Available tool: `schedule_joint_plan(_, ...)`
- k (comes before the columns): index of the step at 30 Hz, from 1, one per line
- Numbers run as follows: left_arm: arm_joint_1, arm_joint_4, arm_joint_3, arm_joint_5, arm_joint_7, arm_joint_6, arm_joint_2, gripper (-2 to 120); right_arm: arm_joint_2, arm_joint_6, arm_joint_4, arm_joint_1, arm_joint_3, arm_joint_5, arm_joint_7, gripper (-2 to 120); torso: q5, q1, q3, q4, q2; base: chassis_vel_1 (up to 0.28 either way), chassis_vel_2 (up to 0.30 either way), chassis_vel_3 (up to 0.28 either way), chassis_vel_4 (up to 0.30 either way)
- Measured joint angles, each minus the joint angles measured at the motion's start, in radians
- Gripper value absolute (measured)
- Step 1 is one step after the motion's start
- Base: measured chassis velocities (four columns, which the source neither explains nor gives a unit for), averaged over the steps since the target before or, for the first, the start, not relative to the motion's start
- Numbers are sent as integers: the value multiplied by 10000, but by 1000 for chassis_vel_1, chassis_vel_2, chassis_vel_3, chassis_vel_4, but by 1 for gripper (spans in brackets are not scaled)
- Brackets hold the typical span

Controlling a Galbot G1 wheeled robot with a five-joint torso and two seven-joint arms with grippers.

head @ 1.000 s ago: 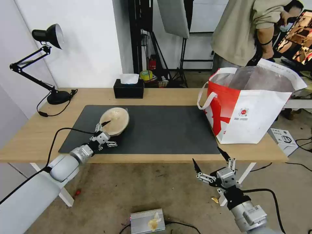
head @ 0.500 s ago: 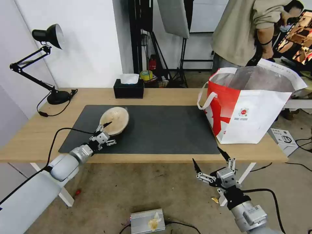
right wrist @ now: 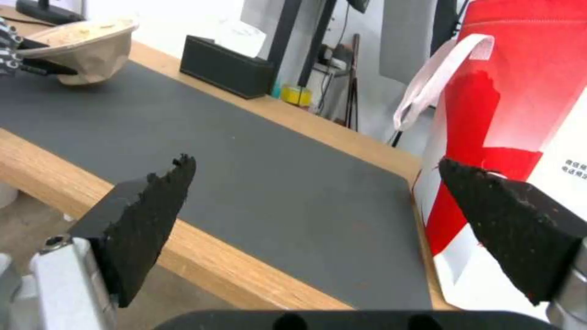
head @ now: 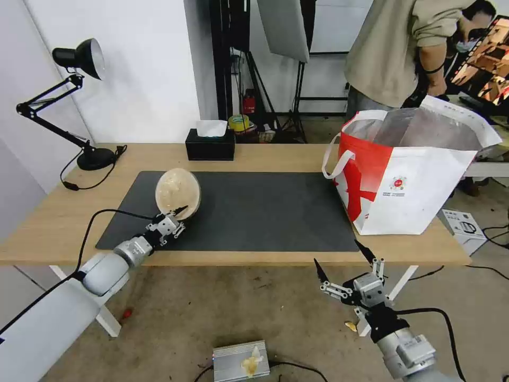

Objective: Pick up the trash from the table and place it into the takeout bag.

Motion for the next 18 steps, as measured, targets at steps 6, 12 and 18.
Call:
schedule_joint_plan(6,4,59,-18,15,33,-63,-35,3,0,0,0,0,0,-1,0,100,0,0,0,-1,0,0,0,0,0)
schedule_joint_plan(12,-7,68,-36,31,57,-69,-81,3,0,0,0,0,0,0,0,100,-1,0,0,0,0,0,0,0,0)
schedule_joint_plan(18,24,-2,-126,49,118,-172,-87,3,0,0,0,0,0,0,0,100,-4,1,1,-1,0,0,0,0,0)
